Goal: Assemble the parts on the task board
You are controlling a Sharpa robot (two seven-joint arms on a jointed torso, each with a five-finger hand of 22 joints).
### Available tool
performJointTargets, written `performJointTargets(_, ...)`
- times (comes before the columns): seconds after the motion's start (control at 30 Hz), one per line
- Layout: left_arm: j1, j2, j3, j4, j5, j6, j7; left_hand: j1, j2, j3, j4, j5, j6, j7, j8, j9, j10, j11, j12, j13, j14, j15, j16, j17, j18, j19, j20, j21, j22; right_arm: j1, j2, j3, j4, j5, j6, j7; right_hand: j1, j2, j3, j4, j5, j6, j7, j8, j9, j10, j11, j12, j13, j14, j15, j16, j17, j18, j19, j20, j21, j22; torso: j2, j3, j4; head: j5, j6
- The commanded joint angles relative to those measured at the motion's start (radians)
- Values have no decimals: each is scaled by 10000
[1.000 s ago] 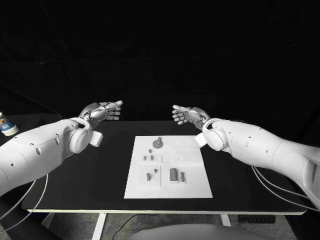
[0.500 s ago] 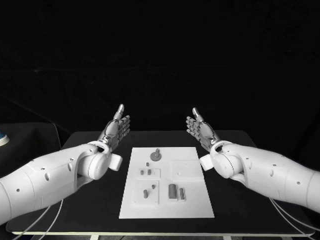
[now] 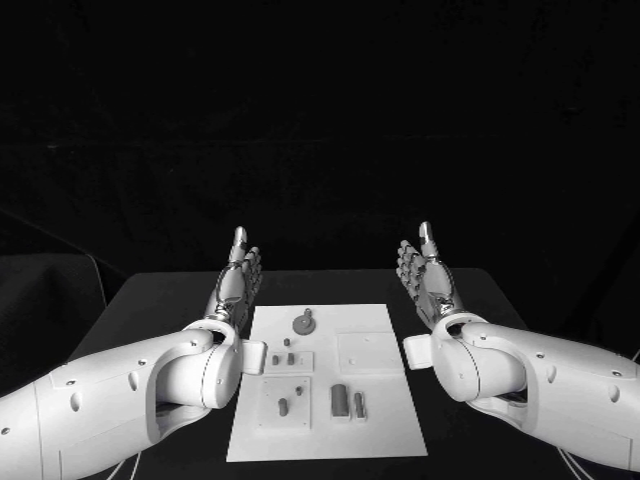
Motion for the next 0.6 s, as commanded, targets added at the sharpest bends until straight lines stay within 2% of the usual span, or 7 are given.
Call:
performJointTargets(0.03,-26,-59,35,209,473,-1185,710,-73,-4,-39,3,-33,-51,2,-30,-9,-53,0,-35,-9,-36,-1,-34,-9,-154,-36,1,-35,-9,22,-109,-4,334,760,-1294,673,-56,-1,-45,1,-69,-43,-1,-35,-12,-37,1,-35,-11,-46,-4,-34,-14,-143,-54,-1,-35,-13,29,-4,-35,3,6)
performJointTargets(0.13,-29,-64,37,225,478,-1201,716,-73,-4,-39,3,-33,-51,2,-30,-9,-53,0,-35,-9,-36,-1,-34,-9,-154,-36,1,-35,-9,30,-157,-6,468,825,-1413,711,-56,-1,-45,1,-69,-43,-1,-35,-12,-37,1,-35,-11,-46,-4,-34,-14,-143,-54,-1,-35,-13,29,-4,-35,3,6)
performJointTargets(0.6,-29,-64,37,225,478,-1201,716,-73,-4,-39,3,-33,-51,2,-30,-9,-53,0,-35,-9,-36,-1,-34,-9,-154,-36,1,-35,-9,30,-157,-6,469,826,-1413,711,-56,-1,-45,1,-69,-43,-1,-35,-12,-37,1,-35,-11,-46,-4,-34,-14,-143,-54,-1,-35,-13,29,-4,-35,3,6)
